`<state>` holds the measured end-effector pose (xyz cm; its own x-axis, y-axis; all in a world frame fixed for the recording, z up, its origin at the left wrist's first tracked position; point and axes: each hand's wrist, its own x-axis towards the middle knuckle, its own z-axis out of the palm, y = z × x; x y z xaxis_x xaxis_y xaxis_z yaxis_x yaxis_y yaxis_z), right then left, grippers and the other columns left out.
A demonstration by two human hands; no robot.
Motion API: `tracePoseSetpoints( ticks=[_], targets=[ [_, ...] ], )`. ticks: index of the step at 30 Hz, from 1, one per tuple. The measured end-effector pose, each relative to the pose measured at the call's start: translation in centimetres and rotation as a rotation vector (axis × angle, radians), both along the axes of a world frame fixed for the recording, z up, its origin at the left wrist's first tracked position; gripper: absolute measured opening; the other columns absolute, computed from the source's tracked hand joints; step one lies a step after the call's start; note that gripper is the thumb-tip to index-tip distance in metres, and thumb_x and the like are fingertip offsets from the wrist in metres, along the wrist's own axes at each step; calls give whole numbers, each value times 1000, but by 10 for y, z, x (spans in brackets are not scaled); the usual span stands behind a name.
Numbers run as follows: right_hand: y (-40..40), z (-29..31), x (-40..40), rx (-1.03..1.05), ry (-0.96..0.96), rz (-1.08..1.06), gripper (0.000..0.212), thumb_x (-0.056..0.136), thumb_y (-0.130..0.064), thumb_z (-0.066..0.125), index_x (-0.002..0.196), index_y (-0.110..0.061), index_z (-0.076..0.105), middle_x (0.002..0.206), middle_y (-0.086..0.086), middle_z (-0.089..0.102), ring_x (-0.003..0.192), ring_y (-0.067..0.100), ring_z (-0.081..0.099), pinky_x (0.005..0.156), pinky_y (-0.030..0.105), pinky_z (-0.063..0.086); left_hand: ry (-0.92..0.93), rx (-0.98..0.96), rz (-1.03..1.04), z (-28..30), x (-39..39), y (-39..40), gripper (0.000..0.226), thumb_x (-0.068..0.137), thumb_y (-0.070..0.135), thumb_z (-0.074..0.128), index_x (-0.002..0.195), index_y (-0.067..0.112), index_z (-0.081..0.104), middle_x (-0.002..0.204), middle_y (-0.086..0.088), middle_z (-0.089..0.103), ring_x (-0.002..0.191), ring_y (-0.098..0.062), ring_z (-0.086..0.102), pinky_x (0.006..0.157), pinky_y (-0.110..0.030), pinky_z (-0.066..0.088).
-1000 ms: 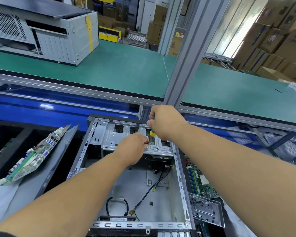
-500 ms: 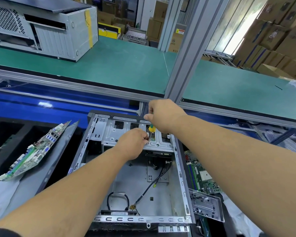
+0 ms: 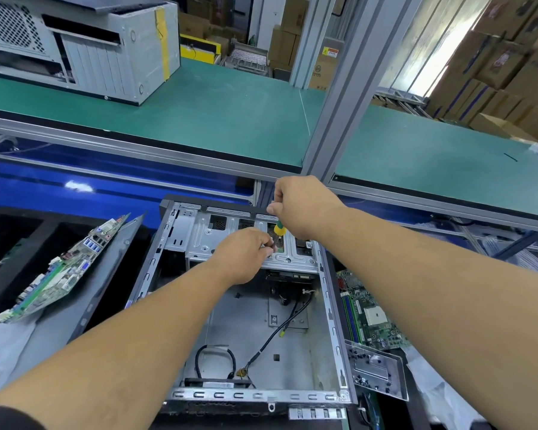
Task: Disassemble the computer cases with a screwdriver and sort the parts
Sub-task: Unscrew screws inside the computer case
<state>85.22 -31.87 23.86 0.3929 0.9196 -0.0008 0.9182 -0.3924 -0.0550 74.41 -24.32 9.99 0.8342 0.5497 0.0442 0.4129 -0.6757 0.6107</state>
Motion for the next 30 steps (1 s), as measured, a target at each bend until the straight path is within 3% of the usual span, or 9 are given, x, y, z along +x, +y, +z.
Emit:
tracePoseSetpoints(
  ticks=[5, 10, 15, 18, 20, 22, 26, 28, 30],
  targets=[
    [5, -3, 0, 24, -34, -82, 28, 102, -42, 59, 89, -18, 52, 75, -1, 52, 65, 15, 50, 48, 27, 29, 4, 17, 10, -3, 3, 0, 17, 106, 30, 53, 92, 32, 61, 100, 8, 59, 85, -16, 58, 68, -29, 42],
    [5, 2, -2, -49, -150, -199, 51, 103, -56, 46, 68, -19, 40, 68, 2, 49, 57, 17, 46, 49, 28, 34, 6, 20, -17, -5, 3, 1, 18, 106, 29, 52, 105, 27, 70, 103, 9, 60, 90, -16, 59, 75, -30, 48],
    [9, 17, -5, -261, -265, -16, 29, 106, -26, 46, 83, -11, 54, 75, 0, 44, 68, 21, 52, 62, 33, 41, -25, -81, -2, -4, 2, 4, 20, 105, 32, 54, 109, 28, 73, 103, 11, 64, 86, -14, 62, 80, -35, 56],
    [8, 25, -1, -243, -71, 97, 7, 103, -20, 54, 98, -18, 51, 86, -4, 53, 83, 19, 55, 55, 29, 34, -101, -201, 16, -8, 2, 6, 19, 104, 33, 56, 111, 33, 74, 76, 13, 63, 65, -10, 55, 67, -33, 50],
    [4, 29, 2, -220, 115, 132, 15, 98, -12, 60, 92, -25, 54, 92, -4, 59, 81, 16, 55, 56, 29, 37, -123, -214, 23, -8, 1, 4, 19, 104, 34, 57, 110, 35, 74, 66, 12, 58, 61, -10, 52, 61, -30, 45],
    [1, 34, 8, -246, 213, 139, 22, 94, -8, 63, 90, -29, 57, 93, -3, 60, 77, 17, 57, 57, 30, 44, -119, -189, 25, -8, 2, 2, 19, 104, 35, 57, 107, 33, 75, 74, 10, 63, 68, -12, 58, 63, -31, 48],
    [-3, 29, 12, -172, 248, 81, 11, 97, -32, 66, 103, -26, 58, 91, -5, 58, 78, 15, 57, 57, 29, 39, -100, -131, 71, -9, 7, 0, 18, 103, 42, 58, 95, 33, 71, 72, 6, 63, 69, -15, 59, 62, -32, 49],
    [-2, 23, 8, -113, 129, -7, 32, 102, -54, 50, 105, -22, 53, 84, -4, 53, 75, 13, 52, 55, 29, 34, -107, -81, 96, -12, 9, -3, 19, 103, 43, 57, 89, 33, 66, 71, 7, 63, 68, -14, 59, 58, -30, 47],
    [0, 18, 3, -142, -133, -46, 33, 107, -50, 39, 111, -20, 54, 78, 1, 46, 74, 18, 52, 56, 32, 36, -120, -49, 116, -14, 10, -5, 21, 103, 43, 57, 84, 35, 60, 73, 6, 65, 70, -17, 61, 61, -32, 51]
  ],
)
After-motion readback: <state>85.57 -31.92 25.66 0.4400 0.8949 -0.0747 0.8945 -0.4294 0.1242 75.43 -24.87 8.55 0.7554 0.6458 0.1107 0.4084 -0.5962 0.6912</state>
